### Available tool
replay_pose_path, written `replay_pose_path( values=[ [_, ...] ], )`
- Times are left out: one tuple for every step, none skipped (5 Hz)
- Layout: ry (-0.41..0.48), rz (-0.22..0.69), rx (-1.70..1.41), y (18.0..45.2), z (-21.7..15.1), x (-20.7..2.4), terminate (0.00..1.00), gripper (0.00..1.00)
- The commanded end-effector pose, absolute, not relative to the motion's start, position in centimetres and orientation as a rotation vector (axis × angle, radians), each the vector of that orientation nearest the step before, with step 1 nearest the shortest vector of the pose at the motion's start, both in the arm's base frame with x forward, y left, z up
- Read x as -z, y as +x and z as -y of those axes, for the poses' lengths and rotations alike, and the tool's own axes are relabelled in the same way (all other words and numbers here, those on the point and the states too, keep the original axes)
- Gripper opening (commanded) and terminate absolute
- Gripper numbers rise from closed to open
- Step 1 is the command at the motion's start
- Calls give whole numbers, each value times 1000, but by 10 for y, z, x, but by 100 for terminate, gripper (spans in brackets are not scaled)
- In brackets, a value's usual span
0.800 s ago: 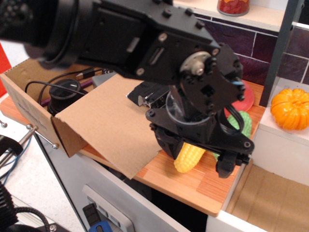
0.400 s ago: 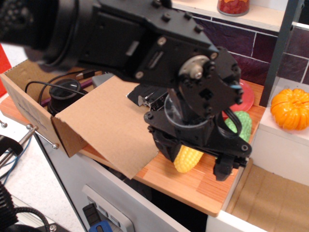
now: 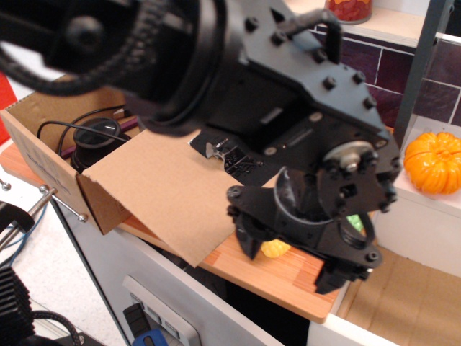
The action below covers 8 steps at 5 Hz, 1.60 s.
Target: Close brown1fbox flap
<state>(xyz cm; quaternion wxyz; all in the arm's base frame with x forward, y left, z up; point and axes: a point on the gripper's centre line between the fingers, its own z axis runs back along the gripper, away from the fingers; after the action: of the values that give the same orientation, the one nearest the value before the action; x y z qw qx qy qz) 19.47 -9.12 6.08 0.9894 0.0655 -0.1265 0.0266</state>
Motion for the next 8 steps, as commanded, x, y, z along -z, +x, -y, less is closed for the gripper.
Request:
replay_pose_path(
  values=[
    [160,344,11,193,91,-49,0,100],
    [210,388,44,192,91,-39,0,100],
    [236,411,47,191,93,-36,0,100],
    [239,414,63,195,91,-35,0,100],
    [264,423,81,197,87,-39,0,100],
    [287,428,109,198,81,-44,0,100],
    [309,423,140,200,76,-55,0,100],
    [351,420,153,197,73,-70,0,100]
  ],
)
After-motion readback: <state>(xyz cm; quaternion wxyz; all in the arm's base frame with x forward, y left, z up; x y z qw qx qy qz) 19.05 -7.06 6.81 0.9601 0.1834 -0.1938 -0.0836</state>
